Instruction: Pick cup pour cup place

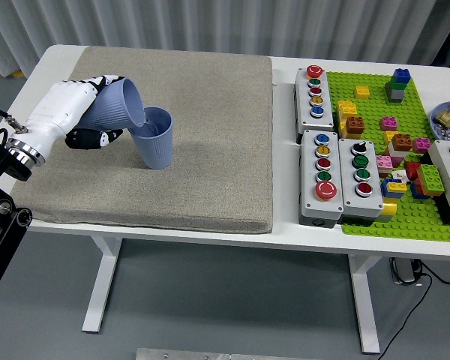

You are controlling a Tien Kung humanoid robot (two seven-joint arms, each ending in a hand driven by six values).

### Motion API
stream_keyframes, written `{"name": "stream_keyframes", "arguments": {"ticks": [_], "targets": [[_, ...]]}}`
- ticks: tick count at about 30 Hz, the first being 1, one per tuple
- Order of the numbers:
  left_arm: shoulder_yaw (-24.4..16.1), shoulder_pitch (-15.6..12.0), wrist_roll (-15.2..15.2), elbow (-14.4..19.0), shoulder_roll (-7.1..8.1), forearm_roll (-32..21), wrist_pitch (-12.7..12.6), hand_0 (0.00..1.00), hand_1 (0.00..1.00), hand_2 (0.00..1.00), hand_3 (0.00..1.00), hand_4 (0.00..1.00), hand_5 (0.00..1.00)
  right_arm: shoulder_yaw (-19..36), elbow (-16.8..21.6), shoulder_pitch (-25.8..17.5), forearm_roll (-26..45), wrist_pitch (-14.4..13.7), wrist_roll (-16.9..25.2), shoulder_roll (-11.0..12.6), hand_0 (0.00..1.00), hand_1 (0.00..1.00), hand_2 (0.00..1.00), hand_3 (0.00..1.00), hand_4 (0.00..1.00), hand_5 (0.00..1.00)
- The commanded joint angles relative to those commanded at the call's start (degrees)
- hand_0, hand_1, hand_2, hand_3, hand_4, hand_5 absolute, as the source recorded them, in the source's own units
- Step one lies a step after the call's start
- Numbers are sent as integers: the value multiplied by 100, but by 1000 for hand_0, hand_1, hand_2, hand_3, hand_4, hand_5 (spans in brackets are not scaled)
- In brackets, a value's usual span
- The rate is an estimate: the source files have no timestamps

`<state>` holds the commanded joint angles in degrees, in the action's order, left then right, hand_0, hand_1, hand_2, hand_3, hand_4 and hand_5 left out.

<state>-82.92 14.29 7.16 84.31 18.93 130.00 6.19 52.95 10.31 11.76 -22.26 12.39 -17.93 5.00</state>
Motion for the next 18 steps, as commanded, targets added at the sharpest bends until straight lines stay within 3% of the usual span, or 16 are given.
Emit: {"name": "stream_keyframes", "arguments": {"ticks": [18], "targets": [[40, 63, -92, -135, 58, 0, -20, 507, 571, 783, 661, 474, 8, 15, 0, 2, -4, -3, 0, -3, 747, 699, 750, 605, 122, 256]]}}
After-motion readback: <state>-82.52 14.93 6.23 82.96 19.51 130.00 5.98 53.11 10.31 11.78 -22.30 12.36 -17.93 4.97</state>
